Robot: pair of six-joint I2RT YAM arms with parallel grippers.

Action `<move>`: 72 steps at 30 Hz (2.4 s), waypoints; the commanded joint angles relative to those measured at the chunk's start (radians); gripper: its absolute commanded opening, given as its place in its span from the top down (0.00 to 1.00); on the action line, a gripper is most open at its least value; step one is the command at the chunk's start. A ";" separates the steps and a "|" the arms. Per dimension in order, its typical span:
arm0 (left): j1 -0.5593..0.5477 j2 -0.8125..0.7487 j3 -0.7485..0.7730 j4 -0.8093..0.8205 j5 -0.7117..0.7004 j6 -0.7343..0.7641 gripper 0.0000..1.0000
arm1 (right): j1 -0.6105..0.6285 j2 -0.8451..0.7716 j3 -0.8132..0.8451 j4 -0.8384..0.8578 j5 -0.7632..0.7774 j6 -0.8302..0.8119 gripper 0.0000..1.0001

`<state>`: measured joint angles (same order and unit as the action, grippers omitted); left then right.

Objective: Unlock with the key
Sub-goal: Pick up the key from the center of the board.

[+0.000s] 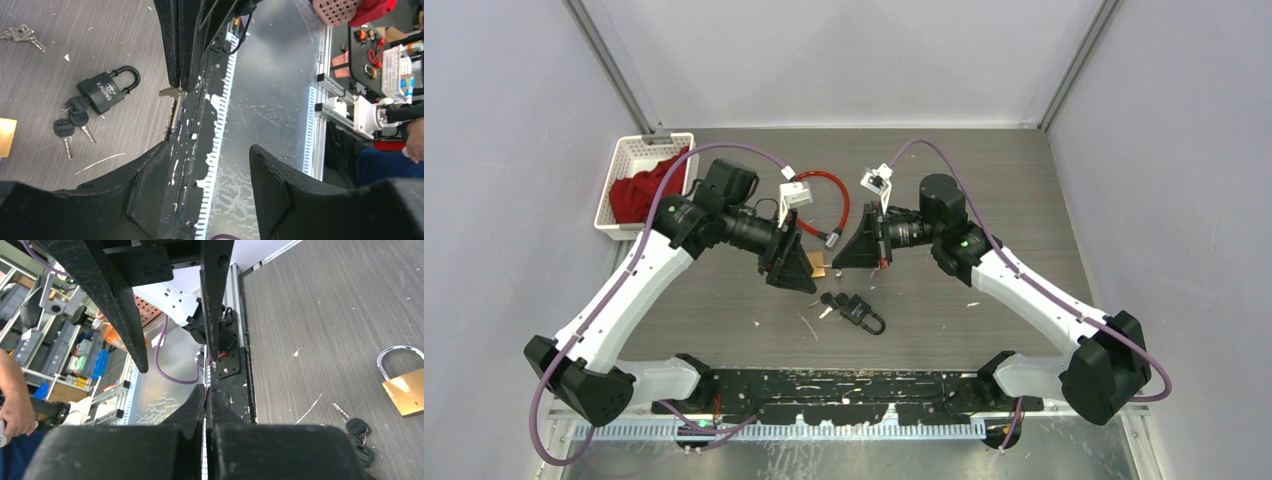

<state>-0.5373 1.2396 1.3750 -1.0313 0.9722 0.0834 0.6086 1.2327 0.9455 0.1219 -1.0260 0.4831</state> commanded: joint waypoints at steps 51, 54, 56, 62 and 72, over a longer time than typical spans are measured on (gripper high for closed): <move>0.033 -0.072 -0.014 0.189 0.011 -0.247 1.00 | -0.013 0.026 -0.120 0.575 0.000 0.425 0.67; 0.032 -0.073 -0.013 0.196 0.006 -0.251 1.00 | -0.014 0.031 -0.111 0.552 0.000 0.420 0.68; 0.032 -0.073 -0.013 0.201 0.006 -0.260 1.00 | -0.013 0.035 -0.112 0.549 -0.001 0.419 0.69; 0.034 -0.070 -0.010 0.233 -0.007 -0.274 1.00 | -0.014 0.039 -0.112 0.550 -0.009 0.434 0.79; 0.034 -0.066 -0.019 0.253 -0.018 -0.289 1.00 | -0.016 0.047 -0.119 0.632 -0.013 0.489 0.99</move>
<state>-0.5037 1.1969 1.3518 -0.8413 0.9363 -0.2031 0.5968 1.2839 0.8143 0.6666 -1.0462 0.9474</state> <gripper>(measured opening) 0.009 0.033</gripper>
